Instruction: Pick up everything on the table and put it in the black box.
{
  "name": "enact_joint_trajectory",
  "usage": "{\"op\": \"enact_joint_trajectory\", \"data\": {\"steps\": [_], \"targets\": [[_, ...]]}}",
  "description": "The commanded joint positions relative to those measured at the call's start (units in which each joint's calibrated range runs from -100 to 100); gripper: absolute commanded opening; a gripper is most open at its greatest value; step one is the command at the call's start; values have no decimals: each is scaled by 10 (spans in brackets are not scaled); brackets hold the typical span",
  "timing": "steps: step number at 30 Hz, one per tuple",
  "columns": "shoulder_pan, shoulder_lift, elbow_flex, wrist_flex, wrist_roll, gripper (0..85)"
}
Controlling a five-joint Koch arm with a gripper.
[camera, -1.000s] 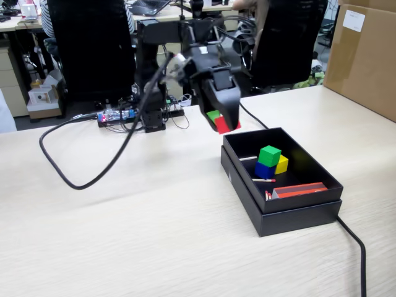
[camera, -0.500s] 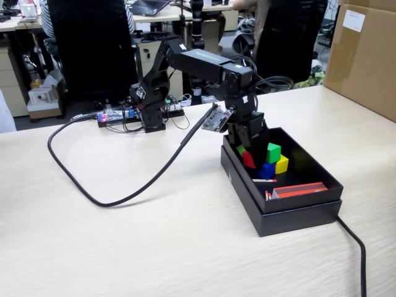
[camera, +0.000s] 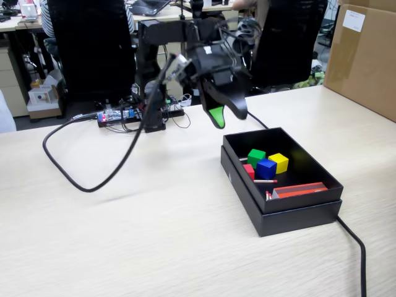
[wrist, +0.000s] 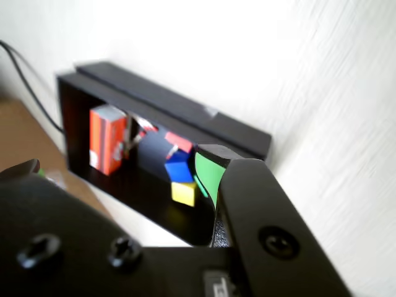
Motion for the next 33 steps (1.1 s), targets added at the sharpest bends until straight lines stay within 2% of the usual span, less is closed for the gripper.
{"op": "enact_joint_trajectory", "data": {"steps": [1,6,13,16,19,24,33], "targets": [[-25,-164,-32,-2,-22,491],[-77,-347,-253,75,-50,492],[-131,-561,-618,321,-90,495],[-125,-633,-723,333,-89,505],[-109,-662,-790,339,-74,523],[-97,-663,-875,443,-71,517],[-102,-663,-1036,599,-72,517]]}}
